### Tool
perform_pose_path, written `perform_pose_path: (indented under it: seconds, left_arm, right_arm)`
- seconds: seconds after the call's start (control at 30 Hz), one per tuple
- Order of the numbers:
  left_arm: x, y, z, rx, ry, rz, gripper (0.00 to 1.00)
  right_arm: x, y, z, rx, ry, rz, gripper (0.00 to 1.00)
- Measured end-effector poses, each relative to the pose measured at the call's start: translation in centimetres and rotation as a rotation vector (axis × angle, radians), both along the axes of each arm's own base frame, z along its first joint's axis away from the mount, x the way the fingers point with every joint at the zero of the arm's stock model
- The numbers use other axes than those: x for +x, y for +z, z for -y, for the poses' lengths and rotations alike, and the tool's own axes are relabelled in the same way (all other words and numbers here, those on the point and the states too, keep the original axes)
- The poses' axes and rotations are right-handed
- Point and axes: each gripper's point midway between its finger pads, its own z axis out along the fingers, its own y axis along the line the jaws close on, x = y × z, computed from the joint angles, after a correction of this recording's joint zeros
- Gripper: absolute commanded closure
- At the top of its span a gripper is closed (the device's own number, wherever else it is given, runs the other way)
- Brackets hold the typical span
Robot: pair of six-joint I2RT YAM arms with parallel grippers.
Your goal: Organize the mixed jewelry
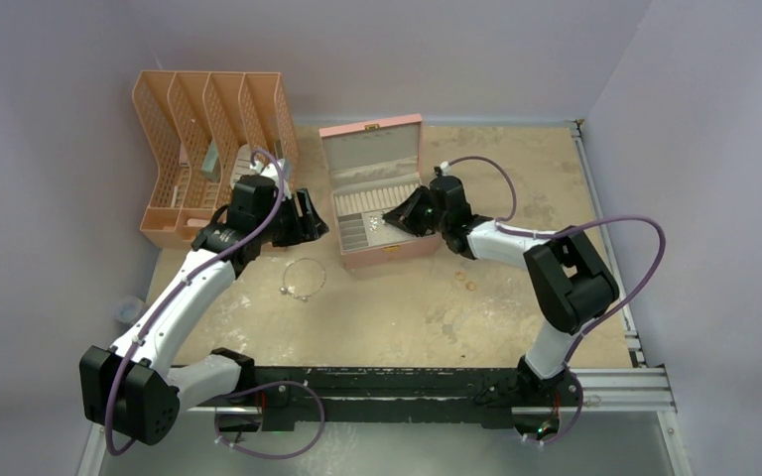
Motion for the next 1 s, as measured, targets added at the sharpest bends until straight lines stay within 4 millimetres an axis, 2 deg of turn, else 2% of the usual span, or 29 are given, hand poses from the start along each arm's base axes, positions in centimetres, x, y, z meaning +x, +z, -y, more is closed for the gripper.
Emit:
perform_pose_path:
  seconds: [0.7, 0.83, 1.0]
  left_arm:
    - [0.0, -0.1, 0.0, 0.001, 0.0, -0.001, 0.4]
    - [0.0, -0.1, 0.0, 0.001, 0.001, -0.002, 0.4]
    - [-0.1, -0.1, 0.0, 0.001, 0.001, 0.0, 0.4]
  right_arm:
    - [0.8, -0.8, 2.1, -0.093, -0.06, 0.017, 0.93]
    - [0.7, -0.6, 2.1, -0.099, -0.048, 0.029, 0.91]
    - [0.6, 0.6, 2.4, -0.104, -0.046, 0.066, 0.81]
